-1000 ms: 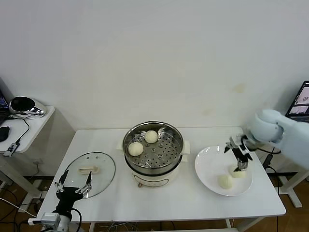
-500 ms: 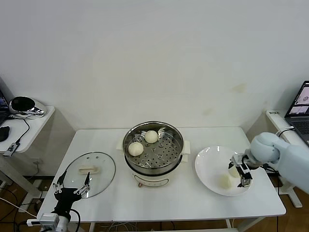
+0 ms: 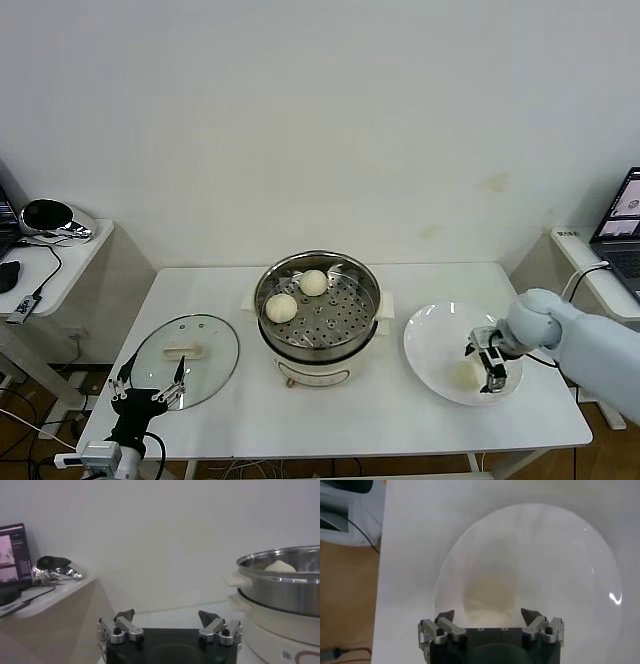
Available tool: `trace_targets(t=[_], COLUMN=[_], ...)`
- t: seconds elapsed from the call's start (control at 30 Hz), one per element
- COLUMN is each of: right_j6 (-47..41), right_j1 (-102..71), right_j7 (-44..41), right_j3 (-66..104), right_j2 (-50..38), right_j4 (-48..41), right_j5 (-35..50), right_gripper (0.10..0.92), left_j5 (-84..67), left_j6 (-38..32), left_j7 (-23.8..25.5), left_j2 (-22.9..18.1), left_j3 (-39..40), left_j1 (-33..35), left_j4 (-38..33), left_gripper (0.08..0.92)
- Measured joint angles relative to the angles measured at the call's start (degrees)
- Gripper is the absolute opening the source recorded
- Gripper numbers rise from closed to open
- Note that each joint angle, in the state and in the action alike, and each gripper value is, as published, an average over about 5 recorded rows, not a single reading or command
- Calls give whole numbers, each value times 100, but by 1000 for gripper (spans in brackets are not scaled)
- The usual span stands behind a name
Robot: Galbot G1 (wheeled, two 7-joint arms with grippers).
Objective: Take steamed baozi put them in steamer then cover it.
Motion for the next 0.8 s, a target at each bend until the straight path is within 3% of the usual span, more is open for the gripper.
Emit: trace_targets(t=[0.37,0.8], right_j6=[-6,0], right_j1=[-89,899], right_j7=[17,-230], right_j3=[133,-195], right_j2=[58,-118], right_j4=[-85,101], right_j5=[-73,354], right_gripper=[591,573], left_j5=[-9,-47], left_j6=[-12,-13], left_j7=[0,0], left_j2=[-19,62], left_j3=[10,-18], left_j1=[-6,-17], left_j4=[6,-32], left_gripper=[823,823])
